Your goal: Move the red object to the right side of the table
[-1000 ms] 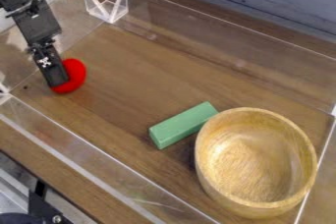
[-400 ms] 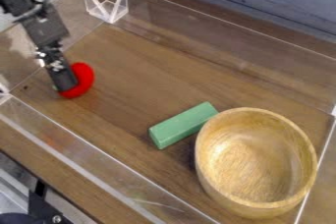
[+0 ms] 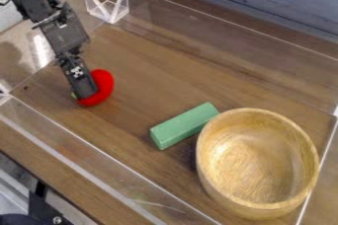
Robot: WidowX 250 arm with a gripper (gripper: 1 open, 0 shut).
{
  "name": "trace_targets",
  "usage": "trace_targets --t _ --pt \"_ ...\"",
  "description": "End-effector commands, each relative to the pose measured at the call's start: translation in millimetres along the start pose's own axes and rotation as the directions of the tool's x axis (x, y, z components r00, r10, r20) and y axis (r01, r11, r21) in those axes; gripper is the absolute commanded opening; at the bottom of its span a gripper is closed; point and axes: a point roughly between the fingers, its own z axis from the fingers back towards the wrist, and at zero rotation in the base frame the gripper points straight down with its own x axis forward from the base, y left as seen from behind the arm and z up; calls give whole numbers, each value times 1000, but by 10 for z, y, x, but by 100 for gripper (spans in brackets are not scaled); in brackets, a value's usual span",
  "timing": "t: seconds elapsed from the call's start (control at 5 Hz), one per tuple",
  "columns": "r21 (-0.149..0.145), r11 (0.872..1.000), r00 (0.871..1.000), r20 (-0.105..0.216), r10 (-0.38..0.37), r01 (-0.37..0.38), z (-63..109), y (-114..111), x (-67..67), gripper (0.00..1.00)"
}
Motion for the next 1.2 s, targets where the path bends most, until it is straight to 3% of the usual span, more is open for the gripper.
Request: trace_targets --t 0.0,0.2,0.4,0.8,1.0 --pt "48 999 999 49 23 -25 218 -176 266 0" --pt "62 994 991 103 84 -91 286 -343 649 0" --pt "62 989 983 135 125 -134 245 -516 946 0" --pt "51 980 972 148 183 -193 273 -762 1136 0" --pt "45 987 984 101 146 -151 311 -924 1177 0"
